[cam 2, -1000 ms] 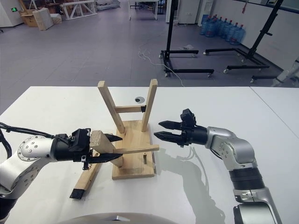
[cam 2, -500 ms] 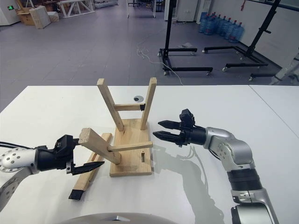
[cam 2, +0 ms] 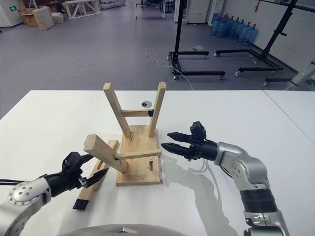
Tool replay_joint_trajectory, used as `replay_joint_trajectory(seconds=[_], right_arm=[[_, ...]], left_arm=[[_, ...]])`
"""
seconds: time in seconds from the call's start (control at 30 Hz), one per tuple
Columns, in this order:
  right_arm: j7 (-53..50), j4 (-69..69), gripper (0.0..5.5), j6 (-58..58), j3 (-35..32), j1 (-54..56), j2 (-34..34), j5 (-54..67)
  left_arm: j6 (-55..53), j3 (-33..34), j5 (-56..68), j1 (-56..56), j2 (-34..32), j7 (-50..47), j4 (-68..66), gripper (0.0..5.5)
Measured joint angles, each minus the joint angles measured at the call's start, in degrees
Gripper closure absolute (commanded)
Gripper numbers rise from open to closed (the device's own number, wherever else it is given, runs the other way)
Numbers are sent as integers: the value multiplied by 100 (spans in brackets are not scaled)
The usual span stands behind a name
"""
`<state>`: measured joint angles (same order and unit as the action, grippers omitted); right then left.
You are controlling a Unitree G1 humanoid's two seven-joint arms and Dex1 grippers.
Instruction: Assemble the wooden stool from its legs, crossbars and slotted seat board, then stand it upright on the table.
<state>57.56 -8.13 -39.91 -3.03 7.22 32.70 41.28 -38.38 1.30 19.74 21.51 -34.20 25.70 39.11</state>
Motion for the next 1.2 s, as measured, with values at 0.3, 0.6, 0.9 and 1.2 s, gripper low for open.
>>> replay_joint_trajectory(seconds=[0.3,0.6,0.9,1.2], right_arm=[[-634,-105,167,261,-153,-99,-442,-76],[-646,-107,167,402,-192,-166,-458,-80],[-530,63,167,722,-117,-87,-477,-283],[-487,123,167,824,-76,17,-509,-306]], left_arm=[[-573,-435,-429,-263,200,-393,-703,168],[690,-196,-674,-149,52,-130,-1538,277],[1120,120,-733,-323,57,-4,-2035,333],[1147,516,-567,-384,169,122,-2264,344]])
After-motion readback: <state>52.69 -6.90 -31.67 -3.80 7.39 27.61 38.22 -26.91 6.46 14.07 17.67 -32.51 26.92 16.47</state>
